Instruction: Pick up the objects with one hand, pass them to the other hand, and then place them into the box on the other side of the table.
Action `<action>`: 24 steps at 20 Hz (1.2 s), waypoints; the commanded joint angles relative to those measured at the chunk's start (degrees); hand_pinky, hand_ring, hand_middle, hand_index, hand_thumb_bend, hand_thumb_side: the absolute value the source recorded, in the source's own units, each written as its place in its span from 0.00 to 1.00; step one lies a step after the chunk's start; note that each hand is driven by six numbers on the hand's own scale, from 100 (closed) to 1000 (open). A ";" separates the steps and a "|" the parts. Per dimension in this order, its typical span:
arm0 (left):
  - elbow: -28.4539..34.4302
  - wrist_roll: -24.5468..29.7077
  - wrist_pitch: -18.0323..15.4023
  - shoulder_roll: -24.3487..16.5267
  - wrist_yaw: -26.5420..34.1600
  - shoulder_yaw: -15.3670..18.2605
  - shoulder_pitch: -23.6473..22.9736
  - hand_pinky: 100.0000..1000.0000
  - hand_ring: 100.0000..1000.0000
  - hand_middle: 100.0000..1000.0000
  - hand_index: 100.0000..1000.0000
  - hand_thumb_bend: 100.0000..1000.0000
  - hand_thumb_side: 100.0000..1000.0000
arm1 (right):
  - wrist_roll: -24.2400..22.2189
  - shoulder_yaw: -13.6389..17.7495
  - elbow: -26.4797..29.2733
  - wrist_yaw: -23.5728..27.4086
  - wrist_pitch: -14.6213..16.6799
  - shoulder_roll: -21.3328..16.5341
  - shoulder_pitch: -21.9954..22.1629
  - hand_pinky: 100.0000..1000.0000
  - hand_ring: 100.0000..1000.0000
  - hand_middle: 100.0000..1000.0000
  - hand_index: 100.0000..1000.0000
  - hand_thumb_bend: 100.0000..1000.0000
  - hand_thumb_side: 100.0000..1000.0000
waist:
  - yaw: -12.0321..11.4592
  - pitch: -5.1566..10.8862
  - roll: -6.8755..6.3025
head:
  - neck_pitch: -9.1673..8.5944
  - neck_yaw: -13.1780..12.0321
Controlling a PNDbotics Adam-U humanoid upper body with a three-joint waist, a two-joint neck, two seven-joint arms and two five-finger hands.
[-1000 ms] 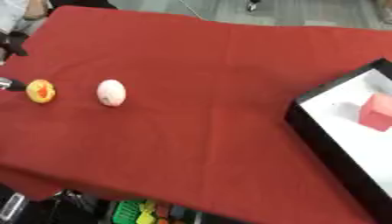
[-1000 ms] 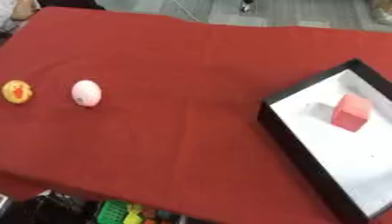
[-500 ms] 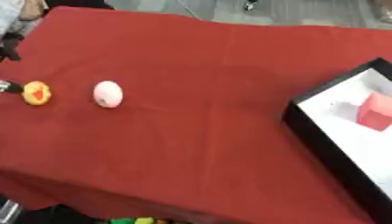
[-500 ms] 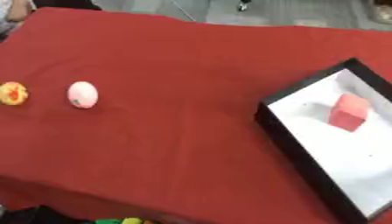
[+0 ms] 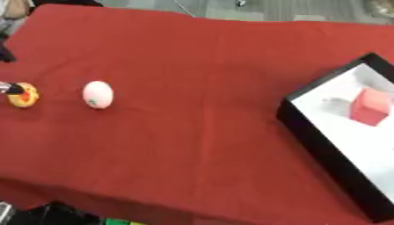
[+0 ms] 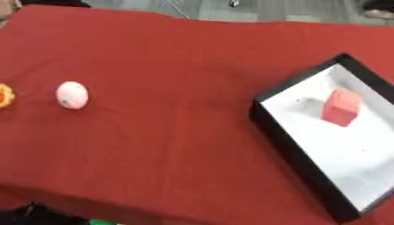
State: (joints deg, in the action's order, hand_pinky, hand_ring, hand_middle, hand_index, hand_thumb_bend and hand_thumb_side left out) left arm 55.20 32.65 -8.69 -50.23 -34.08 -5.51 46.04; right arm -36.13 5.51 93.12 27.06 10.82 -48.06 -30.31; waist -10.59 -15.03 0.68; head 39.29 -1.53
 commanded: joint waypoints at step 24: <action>-13.31 -6.53 4.83 2.75 -13.05 3.74 3.09 0.88 0.82 0.73 0.73 0.37 0.20 | -0.85 0.43 -0.87 -4.68 1.42 0.15 0.12 1.00 0.85 0.90 0.91 0.00 0.30 | 0.60 -0.51 0.87 | -1.42 -2.82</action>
State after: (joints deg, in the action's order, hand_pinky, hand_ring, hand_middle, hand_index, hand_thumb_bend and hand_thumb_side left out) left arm 41.75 26.67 -3.94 -45.94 -46.54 -2.51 47.83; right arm -36.96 5.49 91.82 22.66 12.03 -46.60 -29.69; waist -9.98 -15.38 0.97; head 38.59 -4.07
